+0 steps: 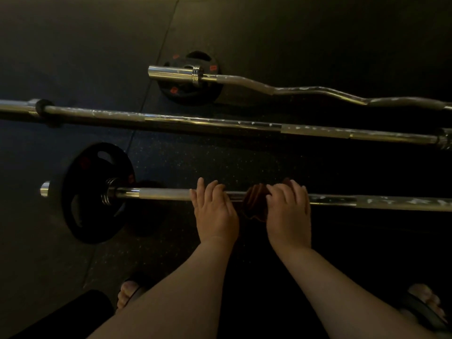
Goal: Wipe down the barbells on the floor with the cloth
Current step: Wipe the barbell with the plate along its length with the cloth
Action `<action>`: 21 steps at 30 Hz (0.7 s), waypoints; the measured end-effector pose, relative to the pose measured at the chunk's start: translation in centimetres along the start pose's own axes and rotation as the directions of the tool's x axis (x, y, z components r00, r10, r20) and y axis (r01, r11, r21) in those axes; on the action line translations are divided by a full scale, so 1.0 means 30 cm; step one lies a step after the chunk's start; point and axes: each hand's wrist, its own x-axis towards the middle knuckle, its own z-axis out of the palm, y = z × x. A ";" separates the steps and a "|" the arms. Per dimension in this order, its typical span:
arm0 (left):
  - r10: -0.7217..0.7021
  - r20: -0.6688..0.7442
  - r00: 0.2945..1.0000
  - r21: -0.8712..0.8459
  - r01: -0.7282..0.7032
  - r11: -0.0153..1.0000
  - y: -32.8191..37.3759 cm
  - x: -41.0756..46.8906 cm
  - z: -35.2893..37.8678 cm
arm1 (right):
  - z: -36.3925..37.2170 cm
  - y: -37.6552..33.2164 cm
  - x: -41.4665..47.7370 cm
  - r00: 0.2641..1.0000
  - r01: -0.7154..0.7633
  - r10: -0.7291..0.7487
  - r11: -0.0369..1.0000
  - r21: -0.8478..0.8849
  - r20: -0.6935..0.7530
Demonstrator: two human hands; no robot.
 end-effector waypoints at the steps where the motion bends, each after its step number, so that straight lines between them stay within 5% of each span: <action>1: -0.005 -0.006 1.000 0.005 0.005 1.000 0.007 0.000 0.004 | 0.003 -0.036 -0.006 0.997 -0.079 0.080 0.996 0.038 -0.019; 3: -0.027 -0.008 1.000 0.031 0.027 0.999 0.027 -0.003 0.006 | 0.009 -0.109 -0.008 0.999 -0.045 0.044 0.993 0.105 0.016; 6: -0.047 0.007 0.999 0.057 0.046 0.997 0.042 -0.009 0.000 | 0.011 -0.112 0.017 0.959 0.256 -0.265 0.962 0.090 0.103; 8: -0.037 0.018 0.999 0.043 0.036 0.998 0.028 -0.009 -0.002 | -0.004 -0.053 0.043 0.943 0.307 -0.309 0.951 0.035 0.126; 12: 0.016 0.018 1.000 0.025 -0.016 1.000 0.001 -0.007 0.003 | -0.035 0.030 0.037 0.985 -0.149 0.149 0.989 0.009 -0.089; 14: 0.007 0.000 1.000 0.027 -0.007 1.000 0.010 -0.006 0.010 | -0.037 -0.008 0.028 0.973 -0.219 0.221 0.975 0.028 -0.064; 18: -0.001 0.021 1.000 0.056 0.000 0.998 0.056 -0.021 0.019 | -0.009 -0.072 0.009 0.976 0.197 -0.198 0.980 0.022 0.087; 21: 0.011 0.036 0.999 0.035 -0.012 0.999 0.066 -0.031 0.021 | -0.011 -0.007 0.029 0.974 0.204 -0.208 0.978 0.049 0.094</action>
